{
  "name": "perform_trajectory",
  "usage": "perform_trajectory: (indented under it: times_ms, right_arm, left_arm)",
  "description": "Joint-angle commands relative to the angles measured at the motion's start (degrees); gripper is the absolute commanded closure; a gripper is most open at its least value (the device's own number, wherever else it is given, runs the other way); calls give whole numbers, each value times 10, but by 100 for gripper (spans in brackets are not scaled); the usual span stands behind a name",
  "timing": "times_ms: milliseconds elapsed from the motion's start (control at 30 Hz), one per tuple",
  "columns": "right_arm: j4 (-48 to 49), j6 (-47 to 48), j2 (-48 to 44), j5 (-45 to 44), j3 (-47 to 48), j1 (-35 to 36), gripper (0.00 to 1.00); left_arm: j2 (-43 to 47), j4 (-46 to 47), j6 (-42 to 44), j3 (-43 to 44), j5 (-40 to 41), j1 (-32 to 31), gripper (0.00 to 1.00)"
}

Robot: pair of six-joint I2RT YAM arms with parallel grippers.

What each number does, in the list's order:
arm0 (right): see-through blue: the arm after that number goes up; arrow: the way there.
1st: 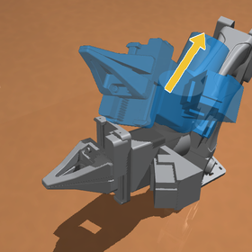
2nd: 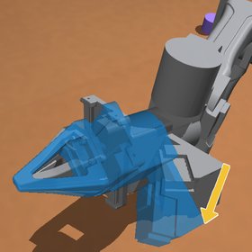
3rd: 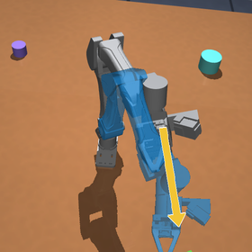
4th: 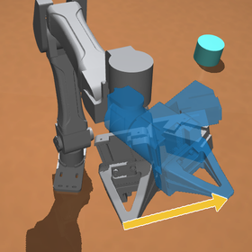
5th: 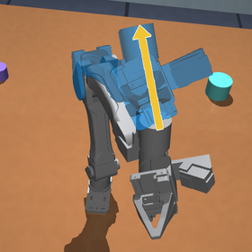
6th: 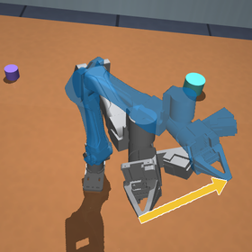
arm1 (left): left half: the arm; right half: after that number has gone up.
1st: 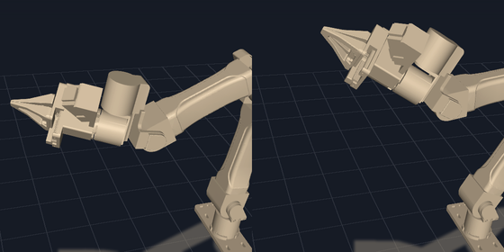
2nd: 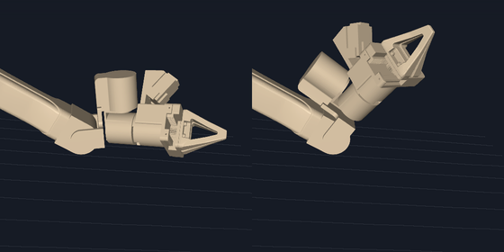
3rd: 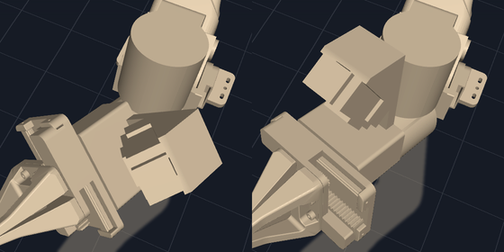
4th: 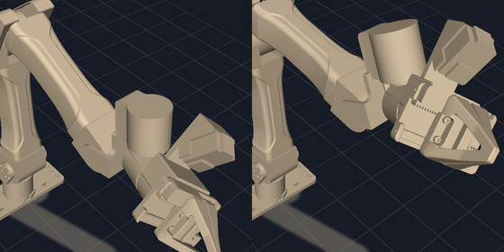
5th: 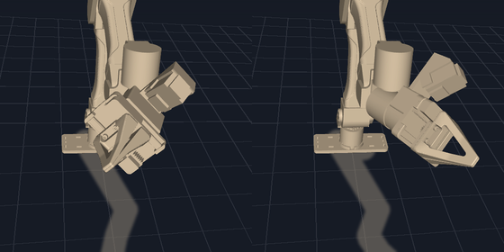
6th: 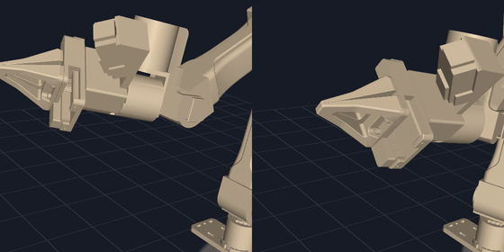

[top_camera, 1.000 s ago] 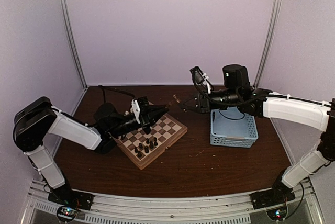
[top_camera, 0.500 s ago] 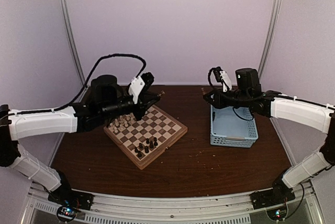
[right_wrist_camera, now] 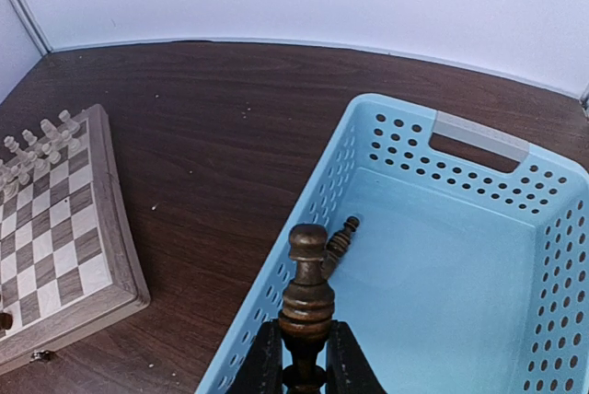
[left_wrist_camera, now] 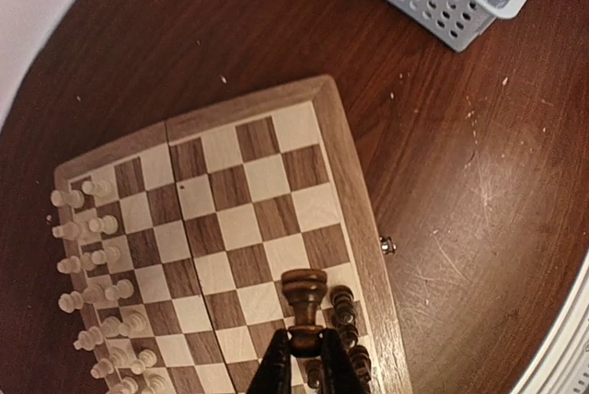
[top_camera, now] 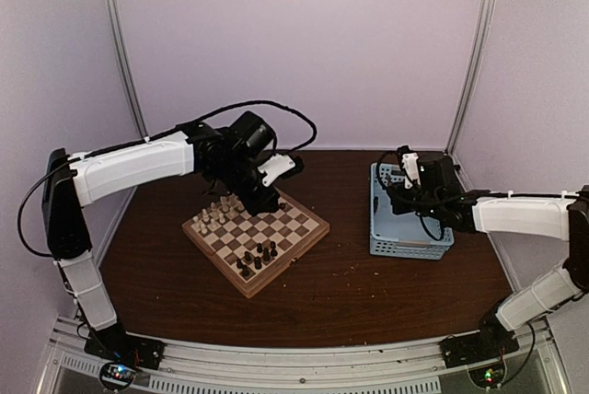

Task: Set up the chess pieces on the board
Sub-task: Place the chess piece on the chessboard.

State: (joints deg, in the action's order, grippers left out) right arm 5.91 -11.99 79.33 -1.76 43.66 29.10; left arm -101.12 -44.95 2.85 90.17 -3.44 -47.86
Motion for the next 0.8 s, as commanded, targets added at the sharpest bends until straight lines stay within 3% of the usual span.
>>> perform_trajectory:
  times_ms: [0, 267, 767]
  right_arm:
    - [58, 9, -47, -70, -29, -3, 91]
    - [79, 7, -59, -93, -55, -3, 91]
    - [83, 4, -51, -101, -57, -3, 90]
  left_arm:
    - [-58, -165, -22, 79, -30, 16, 99]
    - [-141, -221, -14, 145, -57, 29, 98]
    - [-288, -371, 58, 306, -36, 31, 98]
